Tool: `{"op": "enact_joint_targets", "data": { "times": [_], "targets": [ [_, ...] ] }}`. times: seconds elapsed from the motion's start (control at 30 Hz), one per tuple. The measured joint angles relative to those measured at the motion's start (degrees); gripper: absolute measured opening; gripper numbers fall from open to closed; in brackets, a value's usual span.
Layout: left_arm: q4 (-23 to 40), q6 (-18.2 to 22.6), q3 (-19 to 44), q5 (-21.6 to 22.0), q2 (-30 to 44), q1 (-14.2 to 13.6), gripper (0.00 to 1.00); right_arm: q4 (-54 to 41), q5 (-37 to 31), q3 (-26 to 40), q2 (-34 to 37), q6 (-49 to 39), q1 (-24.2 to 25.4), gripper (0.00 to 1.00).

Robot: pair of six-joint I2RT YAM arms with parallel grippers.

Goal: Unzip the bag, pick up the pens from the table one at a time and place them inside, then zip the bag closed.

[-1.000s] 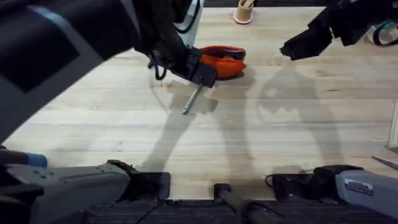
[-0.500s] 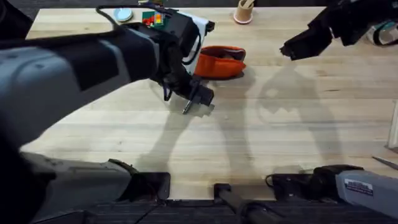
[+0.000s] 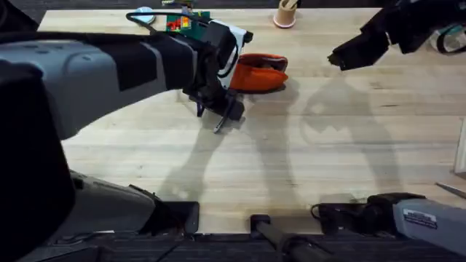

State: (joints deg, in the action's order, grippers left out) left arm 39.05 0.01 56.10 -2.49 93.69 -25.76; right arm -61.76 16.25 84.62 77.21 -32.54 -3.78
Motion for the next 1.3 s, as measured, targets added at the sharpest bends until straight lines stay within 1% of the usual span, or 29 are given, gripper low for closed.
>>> {"op": "enact_joint_targets", "data": {
  "times": [0.03, 0.07, 0.13, 0.17, 0.2, 0.47, 0.83, 1.03, 1.13, 1.3],
  "targets": [
    [-0.1, -0.1, 0.0, -0.2, 0.0, 0.0, 0.491, 0.0, 0.0, 0.0, 0.0, 0.0, 0.0, 0.996],
    [0.0, 0.0, 0.0, -0.6, 0.0, 0.0, 0.342, 0.0, 0.0, 0.0, 0.0, 0.0, 0.0, 0.996],
    [0.0, -0.1, 0.0, -1.6, 0.0, -0.1, 0.131, 0.0, 0.0, 0.0, 0.0, 0.0, 0.0, 0.996],
    [-0.1, 0.0, 0.0, -1.8, 0.0, -0.2, 0.066, 0.0, 0.0, 0.0, 0.0, 0.0, 0.0, 0.996],
    [-0.1, 0.0, 0.2, -1.7, 0.0, -0.3, 0.051, 0.0, 0.0, 0.0, 0.0, 0.0, 0.0, 0.996],
    [0.1, -0.1, 0.2, -2.0, 0.0, -0.2, 0.045, 0.0, 0.0, 0.0, 0.0, 0.0, 0.0, 0.996],
    [-0.5, -1.6, 0.2, -2.0, 0.0, -0.2, 0.044, 0.0, 0.0, 0.0, 0.0, 0.0, 0.0, 0.996],
    [0.7, -1.7, 0.9, -2.0, -1.2, -0.2, 0.044, 0.0, 0.0, 0.0, 0.0, 0.0, 0.0, 0.996],
    [2.5, -0.6, 1.9, -2.0, -4.4, -0.2, 0.044, 0.0, 0.0, 0.0, 0.0, 0.0, 0.0, 0.996],
    [7.4, 3.0, 5.1, -2.0, -10.6, -0.2, 0.044, 0.0, 0.0, 0.0, 0.0, 0.0, 0.0, 0.996]
  ]
}}
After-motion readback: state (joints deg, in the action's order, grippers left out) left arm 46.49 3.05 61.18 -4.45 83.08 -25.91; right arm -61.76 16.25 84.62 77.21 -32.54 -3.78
